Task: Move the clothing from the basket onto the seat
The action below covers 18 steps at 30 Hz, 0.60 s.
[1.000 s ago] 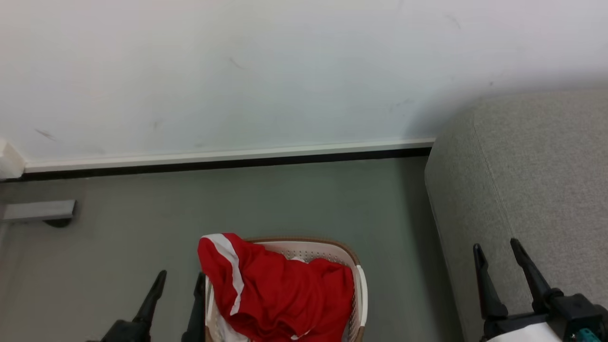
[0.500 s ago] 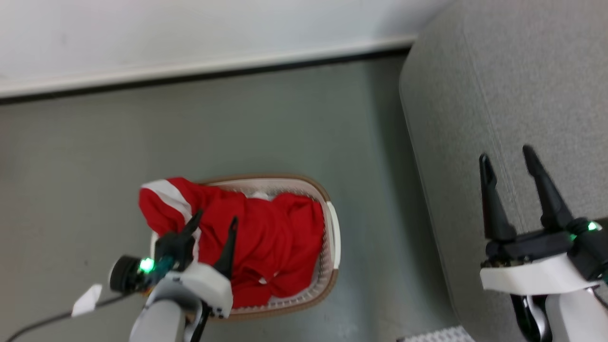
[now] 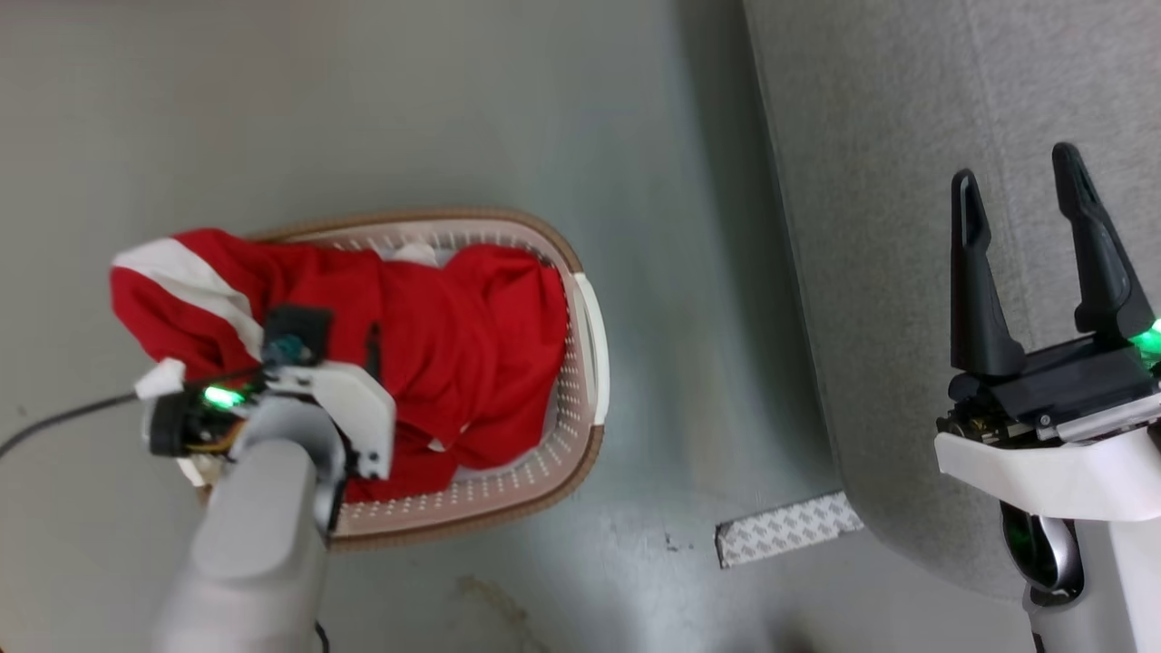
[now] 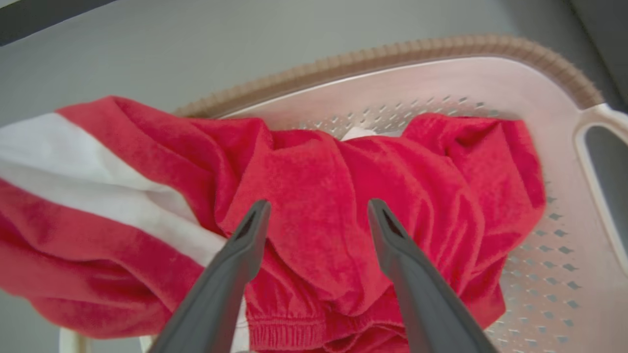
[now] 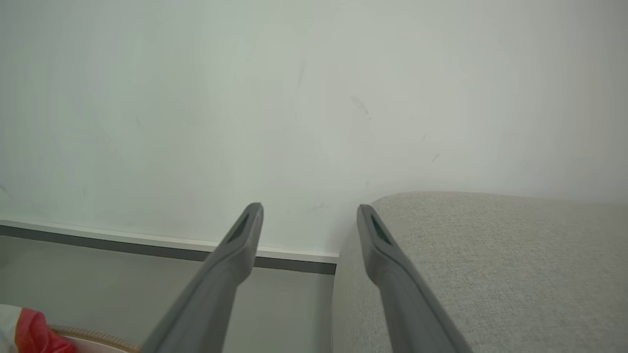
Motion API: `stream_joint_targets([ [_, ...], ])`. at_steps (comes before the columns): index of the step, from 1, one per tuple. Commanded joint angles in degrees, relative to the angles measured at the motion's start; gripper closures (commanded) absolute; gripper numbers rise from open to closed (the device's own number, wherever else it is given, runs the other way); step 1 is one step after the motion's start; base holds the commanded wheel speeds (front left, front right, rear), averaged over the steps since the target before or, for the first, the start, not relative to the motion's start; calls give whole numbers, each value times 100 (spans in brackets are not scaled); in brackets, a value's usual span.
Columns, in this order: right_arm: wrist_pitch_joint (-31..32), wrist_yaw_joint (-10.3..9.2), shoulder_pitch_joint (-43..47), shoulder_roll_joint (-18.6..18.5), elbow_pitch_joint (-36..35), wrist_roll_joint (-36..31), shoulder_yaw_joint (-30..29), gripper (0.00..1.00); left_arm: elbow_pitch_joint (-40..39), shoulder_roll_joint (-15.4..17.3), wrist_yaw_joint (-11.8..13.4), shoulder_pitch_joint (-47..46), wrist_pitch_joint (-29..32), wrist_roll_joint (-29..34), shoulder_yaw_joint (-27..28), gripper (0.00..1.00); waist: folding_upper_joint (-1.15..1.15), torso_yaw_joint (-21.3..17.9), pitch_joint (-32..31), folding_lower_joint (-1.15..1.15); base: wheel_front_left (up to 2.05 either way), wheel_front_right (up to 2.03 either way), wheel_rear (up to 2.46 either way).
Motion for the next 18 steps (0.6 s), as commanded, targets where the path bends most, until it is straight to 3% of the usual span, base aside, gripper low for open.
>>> stream_joint_targets([
  [1, 2, -12, -111, -8, -59, -19, 6, 0, 72, 64, 74, -136, 12, 40, 27, 0, 0, -65, 227, -2, 0, 0, 0],
  [5, 2, -12, -166, -7, -183, -3, 70, 0, 327, 209, 258, -426, 16, 123, 5, 0, 0, -46, 348, -2, 0, 0, 0],
  [12, 3, -12, -179, 20, -270, 52, 134, 0, 498, 293, 369, -840, -44, 201, -133, 0, 0, 8, 445, -2, 0, 0, 0],
  [18, 2, -12, -240, 69, -284, 145, 238, 0, 716, 421, 287, -1047, 207, 225, -225, 0, 0, -48, 572, -2, 0, 0, 0],
])
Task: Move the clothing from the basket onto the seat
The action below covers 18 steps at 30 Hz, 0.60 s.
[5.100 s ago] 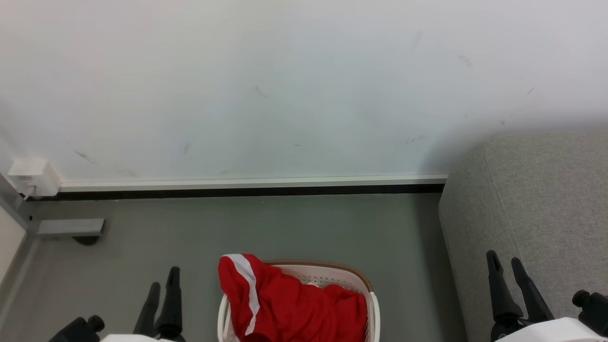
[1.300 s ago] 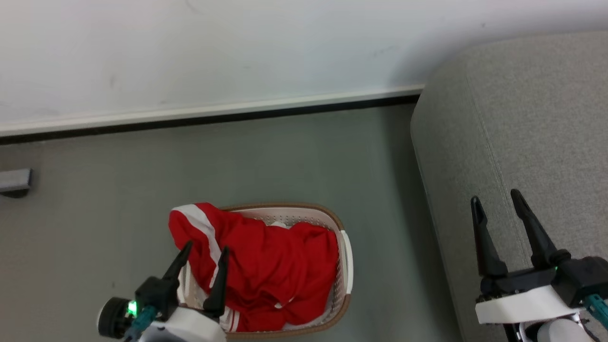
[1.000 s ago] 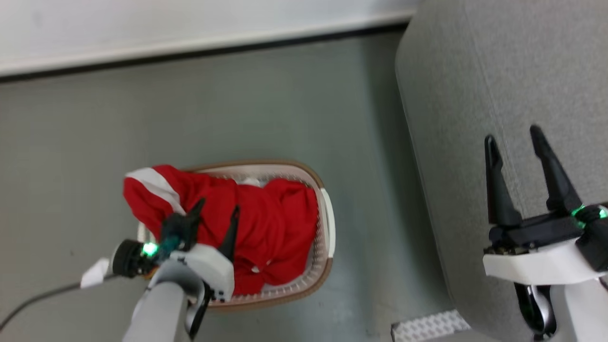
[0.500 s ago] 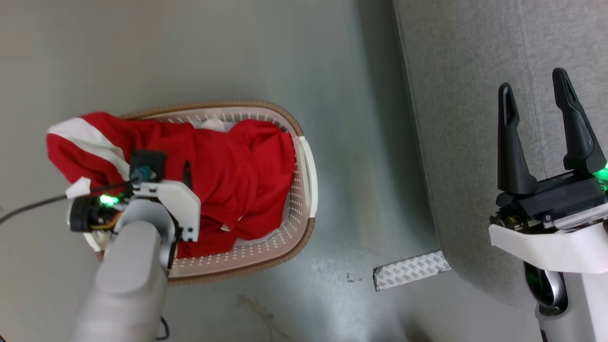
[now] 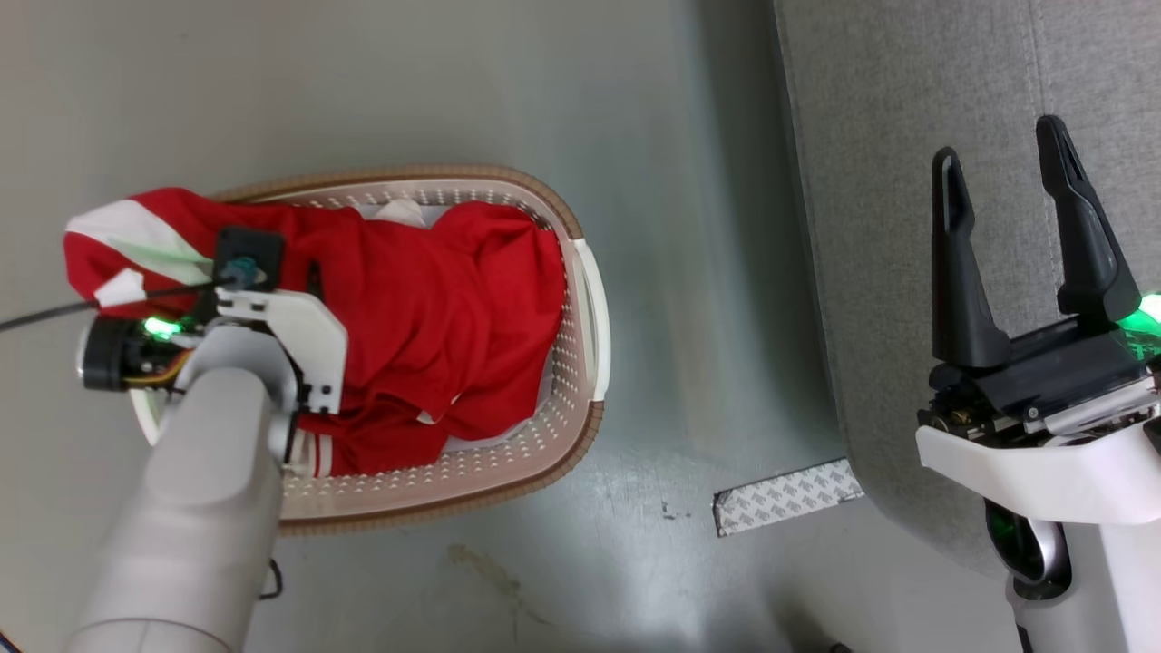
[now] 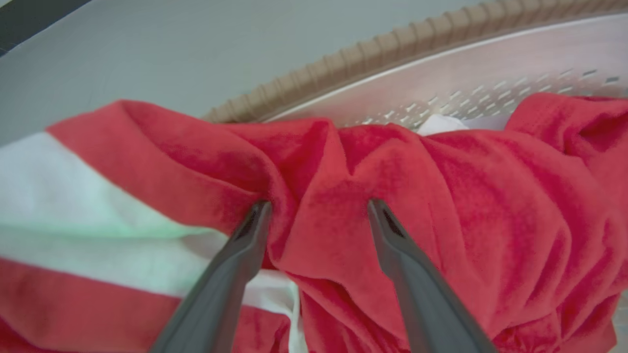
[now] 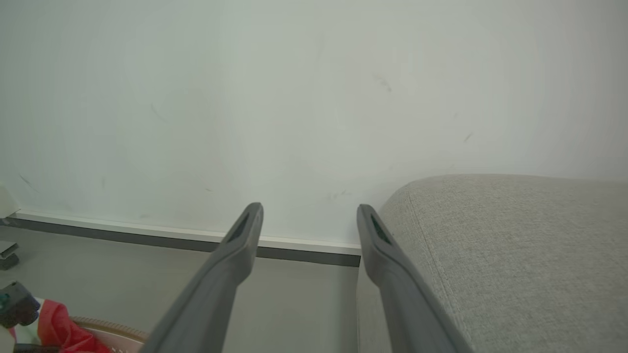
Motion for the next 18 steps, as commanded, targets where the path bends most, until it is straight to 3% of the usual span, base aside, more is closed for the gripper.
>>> stream_joint_targets([
  [1, 4, -12, -79, 21, -48, 27, 16, 0, 23, 69, -20, -125, 27, 50, -21, 0, 0, -39, 77, -1, 0, 0, 0],
  [13, 3, -12, -139, 71, -33, 173, 73, 0, 306, 130, -84, -355, 175, 14, -201, 0, 0, -174, 386, -1, 0, 0, 0],
  [14, 3, -12, -142, 79, -32, 197, 79, 0, 353, 146, -107, -381, 177, 15, -232, 25, 0, -191, 410, -1, 0, 0, 0],
  [15, 3, -12, -137, 80, -26, 207, 75, 0, 373, 150, -123, -398, 169, 10, -249, 83, 0, -196, 416, -1, 0, 0, 0],
  [16, 4, -12, -136, 81, -19, 206, 63, 0, 399, 148, -149, -410, 164, -2, -264, 100, 0, -193, 419, -1, 0, 0, 0],
  [18, 3, -12, -111, 78, 2, 182, 36, 0, 458, 93, -153, -386, 158, -4, -314, 100, 0, -169, 385, -1, 0, 0, 0],
])
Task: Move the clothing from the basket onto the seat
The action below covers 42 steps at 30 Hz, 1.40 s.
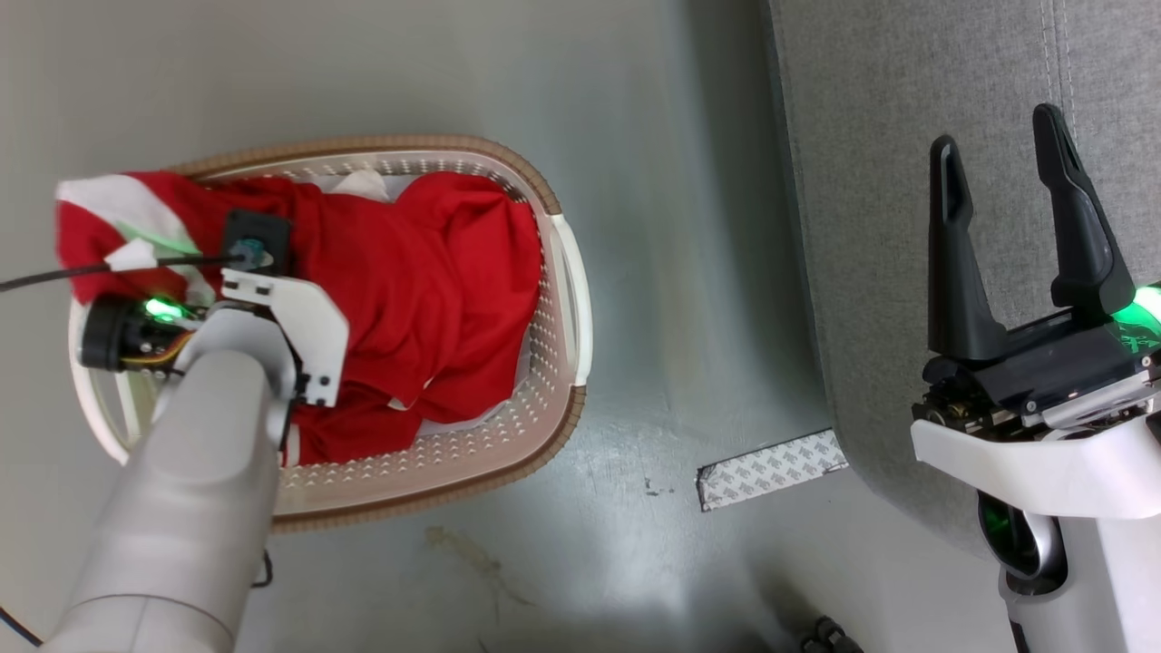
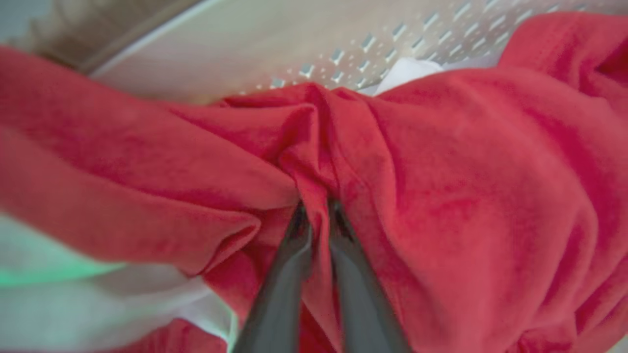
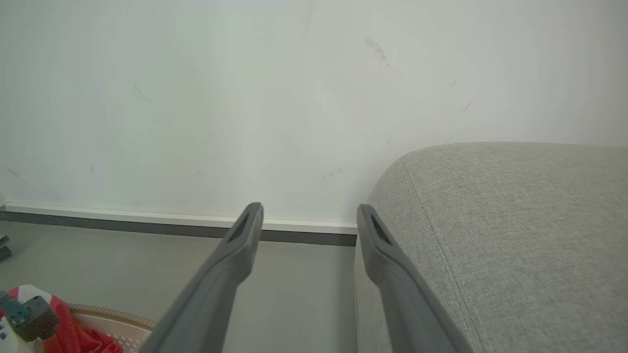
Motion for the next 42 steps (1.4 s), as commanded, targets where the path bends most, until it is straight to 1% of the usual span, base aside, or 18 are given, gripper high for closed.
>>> stream_joint_targets([
  [1, 3, -12, -2, -11, 29, 22, -22, 0, 53, -29, -13, -21, -19, -41, -31, 100, 0, 33, -57, -1, 0, 0, 0],
  [6, 2, -12, 77, -20, 117, 46, -56, 0, 127, -116, -104, 121, -160, -152, -55, 100, 0, 128, -308, -1, 0, 0, 0],
  [7, 2, -12, 140, -31, 163, 49, -72, 0, 144, -211, -119, 236, -286, -215, -41, 100, 0, 193, -514, -1, 0, 0, 0],
  [9, 3, -12, 187, -44, 188, 43, -79, 0, 133, -254, -126, 297, -357, -246, -30, 100, 0, 225, -625, -1, 0, 0, 0],
  [16, 3, -12, 586, -116, 423, 6, -210, 0, -62, -444, -349, 895, -947, -594, 68, 100, 0, 471, -1587, -1, 0, 0, 0],
  [23, 3, -12, 1100, -194, 693, -70, -373, 0, -636, -591, -530, 1558, -1296, -889, 82, 100, 0, 717, -2518, -1, 0, 0, 0],
  [29, 2, -12, 1486, -276, 891, -83, -473, 0, -1463, -632, -638, 2192, -1248, -1135, 126, 100, 0, 883, -3150, -1, 0, 0, 0],
  [34, 2, -12, 1700, -300, 1022, -132, -546, 0, -2453, -518, -580, 2804, -1076, -1282, 190, 100, 0, 953, -3595, -1, 0, 0, 0],
  [38, 3, -12, 1871, -328, 1113, -148, -561, 0, -3454, -454, -497, 3409, -860, -1441, 327, 100, 0, 970, -3933, -1, 0, 0, 0],
  [42, 2, -12, 2068, -424, 1259, -212, -420, 0, -4351, -267, -433, 4101, -606, -1560, 430, 100, 0, 949, -4274, -1, 0, 0, 0],
])
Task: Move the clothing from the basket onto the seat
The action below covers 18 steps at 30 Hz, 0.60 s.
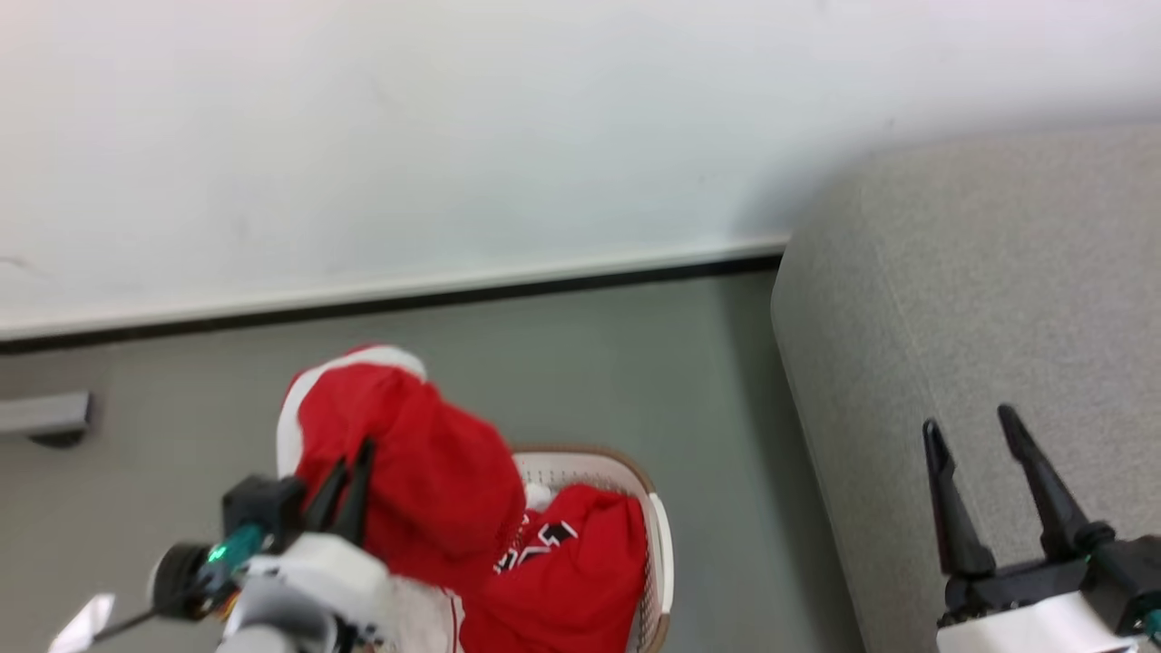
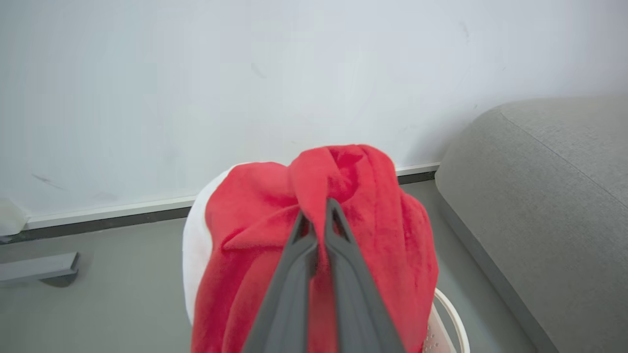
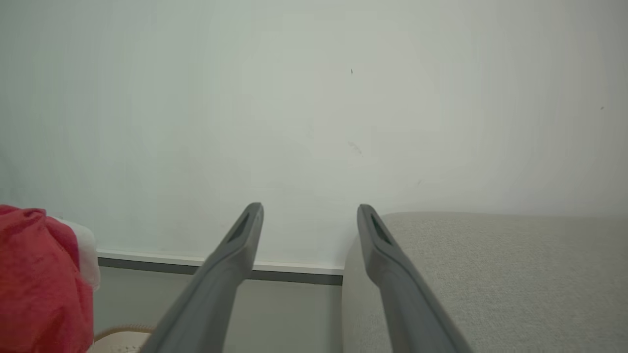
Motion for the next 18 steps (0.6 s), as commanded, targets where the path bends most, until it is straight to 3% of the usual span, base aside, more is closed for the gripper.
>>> stream_joint_targets([
  [1, 4, -12, 98, -75, 36, -35, 13, 0, -160, 72, 24, 189, 35, -100, 49, 100, 0, 0, -249, 2, 0, 0, 0],
  [10, 5, -12, 621, -153, 197, -19, 109, 0, -1409, 263, 197, 1449, 156, -416, 413, 100, 0, 14, -925, 2, 0, 0, 0],
  [18, 4, -12, 668, -118, 218, 1, 135, 0, -1935, 291, 250, 1751, 288, -478, 412, 100, 0, 90, -1000, 2, 0, 0, 0],
])
